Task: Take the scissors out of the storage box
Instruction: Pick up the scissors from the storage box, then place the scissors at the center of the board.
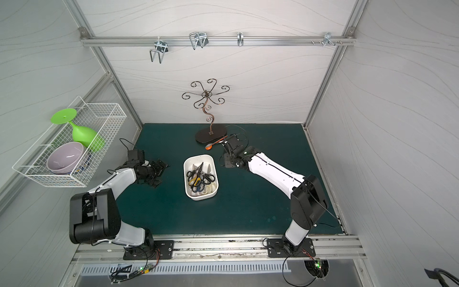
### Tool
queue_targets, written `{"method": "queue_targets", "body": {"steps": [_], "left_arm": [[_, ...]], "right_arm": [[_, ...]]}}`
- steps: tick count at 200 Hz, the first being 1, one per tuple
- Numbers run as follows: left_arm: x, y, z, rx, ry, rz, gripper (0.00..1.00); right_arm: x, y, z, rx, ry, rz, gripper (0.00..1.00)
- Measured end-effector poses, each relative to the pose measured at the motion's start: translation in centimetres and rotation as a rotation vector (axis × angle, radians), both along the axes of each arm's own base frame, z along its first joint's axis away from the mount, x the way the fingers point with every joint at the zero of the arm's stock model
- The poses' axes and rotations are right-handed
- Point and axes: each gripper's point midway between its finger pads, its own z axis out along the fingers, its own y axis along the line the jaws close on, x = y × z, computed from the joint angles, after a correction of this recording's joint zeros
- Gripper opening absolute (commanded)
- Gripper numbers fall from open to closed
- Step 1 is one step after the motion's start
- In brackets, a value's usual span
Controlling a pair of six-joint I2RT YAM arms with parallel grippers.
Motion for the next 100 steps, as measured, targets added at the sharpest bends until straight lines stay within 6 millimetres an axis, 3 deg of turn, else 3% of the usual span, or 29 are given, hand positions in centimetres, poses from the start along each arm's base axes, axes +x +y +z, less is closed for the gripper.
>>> {"method": "queue_targets", "body": {"steps": [31,62,100], "left_arm": [[1.1,-2.5,2.0,-0.015,-0.057,-0.109,0.93],[1.7,-5.0,3.3,-0.065,-0.120,-0.205,0.92],[2.1,-5.8,3.4,-0.088,-0.161,-0.238,0.92]], "right_arm": [[3.4,-3.8,-1.5,-0.022,0.011,-0.041,0.00],[6.3,-7.3,-4.2,-0.076,0.036,-0.051,0.00],[8.1,-9.5,-8.2,-0.069,0.118,-0.067,0.00]]}}
